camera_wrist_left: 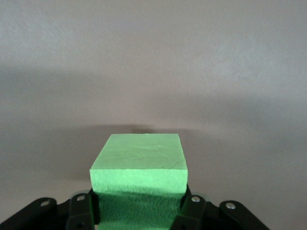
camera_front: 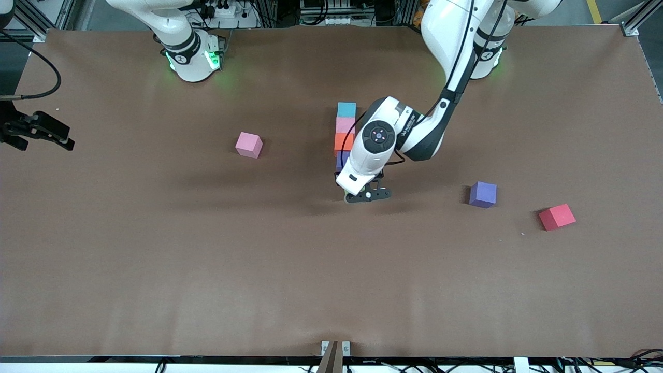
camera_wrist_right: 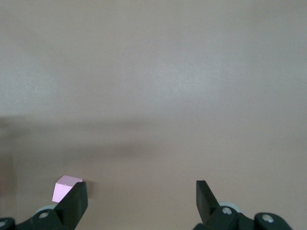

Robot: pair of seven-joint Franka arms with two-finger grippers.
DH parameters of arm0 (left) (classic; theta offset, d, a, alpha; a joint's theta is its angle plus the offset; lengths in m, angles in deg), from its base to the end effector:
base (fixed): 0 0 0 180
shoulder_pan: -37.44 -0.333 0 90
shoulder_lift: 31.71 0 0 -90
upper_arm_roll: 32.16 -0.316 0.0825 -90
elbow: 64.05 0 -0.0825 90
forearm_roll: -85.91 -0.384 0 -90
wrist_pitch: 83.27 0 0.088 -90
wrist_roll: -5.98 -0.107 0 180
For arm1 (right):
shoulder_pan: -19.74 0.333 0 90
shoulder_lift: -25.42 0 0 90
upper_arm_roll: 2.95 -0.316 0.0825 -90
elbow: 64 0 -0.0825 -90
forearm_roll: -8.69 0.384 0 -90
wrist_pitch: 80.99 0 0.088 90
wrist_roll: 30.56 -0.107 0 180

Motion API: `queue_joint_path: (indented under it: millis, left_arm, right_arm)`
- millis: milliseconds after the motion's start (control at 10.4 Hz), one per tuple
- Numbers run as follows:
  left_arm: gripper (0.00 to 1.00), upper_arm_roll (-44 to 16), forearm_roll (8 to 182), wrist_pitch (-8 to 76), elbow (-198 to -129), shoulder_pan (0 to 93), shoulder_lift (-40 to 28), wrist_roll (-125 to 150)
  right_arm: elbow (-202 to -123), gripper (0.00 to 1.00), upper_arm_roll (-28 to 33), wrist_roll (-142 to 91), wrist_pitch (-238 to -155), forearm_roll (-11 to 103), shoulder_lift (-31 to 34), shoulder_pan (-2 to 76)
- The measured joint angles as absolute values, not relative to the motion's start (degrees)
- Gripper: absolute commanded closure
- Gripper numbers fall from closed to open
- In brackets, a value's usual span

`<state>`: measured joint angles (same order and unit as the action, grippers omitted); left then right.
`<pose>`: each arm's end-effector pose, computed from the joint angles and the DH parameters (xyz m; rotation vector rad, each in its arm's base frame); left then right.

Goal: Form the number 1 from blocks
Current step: 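Lower the green cube after purple with the left gripper and open it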

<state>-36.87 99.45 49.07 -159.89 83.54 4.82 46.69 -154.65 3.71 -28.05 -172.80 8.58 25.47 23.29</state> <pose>0.5046 -0.4591 0.2343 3.0351 0.1993 -0.1213 0.5565 -0.0305 0.6224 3.1385 -0.0164 0.0330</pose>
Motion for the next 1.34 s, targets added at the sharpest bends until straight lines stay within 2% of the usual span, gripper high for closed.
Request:
queue_joint_path:
  millis: [960,1152,1248,1344]
  left_arm:
    - [1.0,-37.0,99.3,49.1,-159.6,86.8,7.1,46.3]
    - [0.96,-37.0,99.1,49.1,-159.5,87.0,7.3,46.3]
    - [0.75,-37.0,99.0,49.1,-159.4,87.0,7.5,46.2]
    - [0.01,-37.0,98.6,49.2,-159.4,87.0,7.6,46.1]
  right_arm:
    - [-154.7,0.0,3.0,-28.3,-170.0,8.6,26.2,23.3]
    - [-154.7,0.0,3.0,-28.3,-170.0,8.6,26.2,23.3]
    - [-154.7,0.0,3.0,-28.3,-170.0,8.6,26.2,23.3]
    - [-154.7,0.0,3.0,-28.3,-170.0,8.6,26.2,23.3]
